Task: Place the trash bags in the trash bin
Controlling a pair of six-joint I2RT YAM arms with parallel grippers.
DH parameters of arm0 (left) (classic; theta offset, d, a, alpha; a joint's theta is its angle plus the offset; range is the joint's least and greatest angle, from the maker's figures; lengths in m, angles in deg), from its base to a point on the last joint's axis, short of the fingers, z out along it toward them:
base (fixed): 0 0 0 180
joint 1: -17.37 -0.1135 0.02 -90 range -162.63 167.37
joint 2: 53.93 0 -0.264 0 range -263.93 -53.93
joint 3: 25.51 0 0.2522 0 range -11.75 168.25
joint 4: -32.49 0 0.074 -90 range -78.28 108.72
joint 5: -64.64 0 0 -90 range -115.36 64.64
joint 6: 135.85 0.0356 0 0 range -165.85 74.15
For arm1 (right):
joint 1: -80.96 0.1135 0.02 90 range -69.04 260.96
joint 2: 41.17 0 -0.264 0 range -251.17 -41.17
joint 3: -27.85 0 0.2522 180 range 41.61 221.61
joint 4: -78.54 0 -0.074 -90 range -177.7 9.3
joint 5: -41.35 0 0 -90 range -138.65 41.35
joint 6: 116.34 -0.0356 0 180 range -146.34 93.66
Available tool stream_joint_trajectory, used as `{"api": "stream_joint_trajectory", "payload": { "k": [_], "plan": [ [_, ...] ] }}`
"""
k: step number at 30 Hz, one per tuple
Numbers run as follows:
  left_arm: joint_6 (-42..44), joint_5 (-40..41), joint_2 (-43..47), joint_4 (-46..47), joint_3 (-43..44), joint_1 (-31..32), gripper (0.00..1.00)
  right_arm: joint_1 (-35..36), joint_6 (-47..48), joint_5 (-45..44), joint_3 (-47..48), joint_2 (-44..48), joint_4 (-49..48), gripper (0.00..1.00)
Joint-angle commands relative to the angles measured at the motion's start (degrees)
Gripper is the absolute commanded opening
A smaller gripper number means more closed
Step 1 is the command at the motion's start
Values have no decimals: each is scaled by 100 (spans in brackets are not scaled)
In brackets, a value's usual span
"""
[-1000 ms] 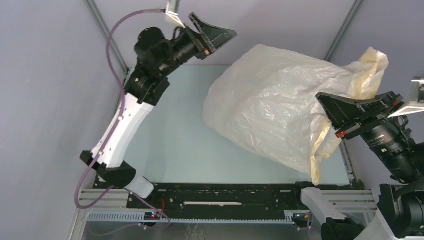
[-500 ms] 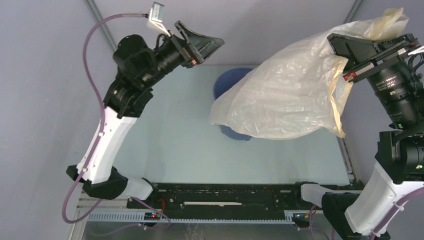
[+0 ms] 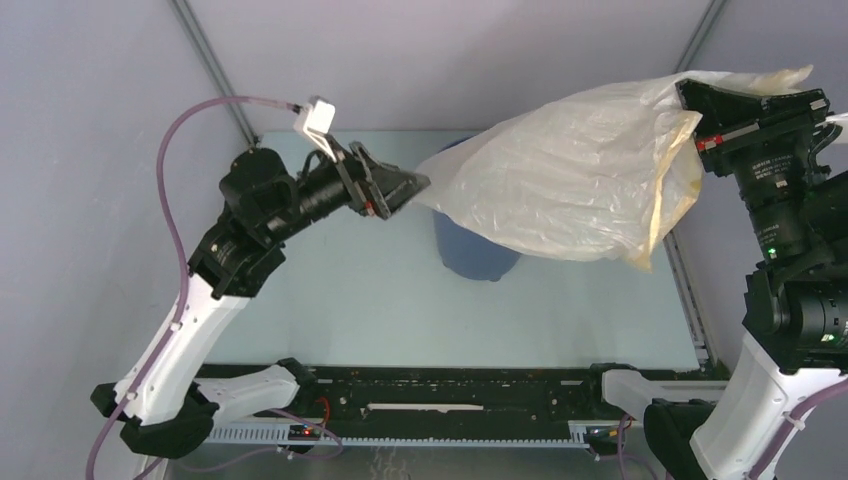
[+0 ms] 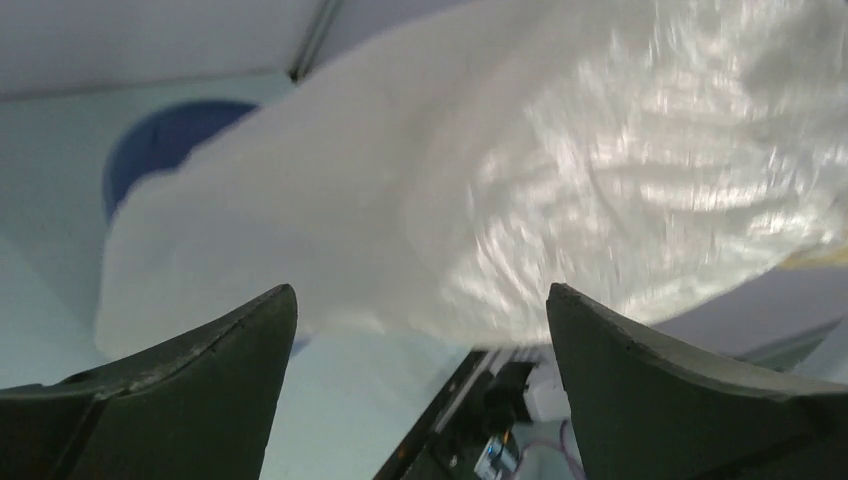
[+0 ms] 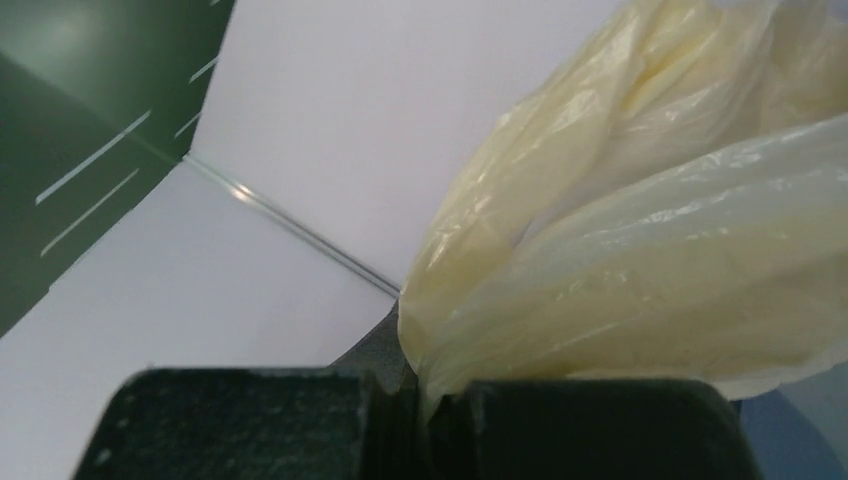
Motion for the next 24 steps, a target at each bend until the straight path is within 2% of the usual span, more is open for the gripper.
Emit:
{"api": "stream_joint_trajectory", "payload": {
  "k": [1,6,9,12,15,19,24],
  "plan": [
    [1013,452,568,210,-759,669,100,-30,-589,-875,187,-177,1024,0],
    [2595,1984,958,815,-1671,1774,100,-28,-1033,-763,518,-425,1623,0],
    [3024,2498,828,1015,-1797,1889,100,-29,-1334,-381,377,-437,1589,0],
    [3264,3391,535,1020,-1698,1893,100,-29,-1487,-61,53,-352,1277,0],
    [3831,3153,218,1011,-1597,1891,100,-29,-1571,85,-189,-226,1042,0],
    [4096,2365,-173,814,-1387,1890,100,-31,-1621,133,-230,-166,967,0],
    [4101,2512,-633,771,-1095,1890,99,-29,-1698,312,-249,-143,778,0]
  ]
}}
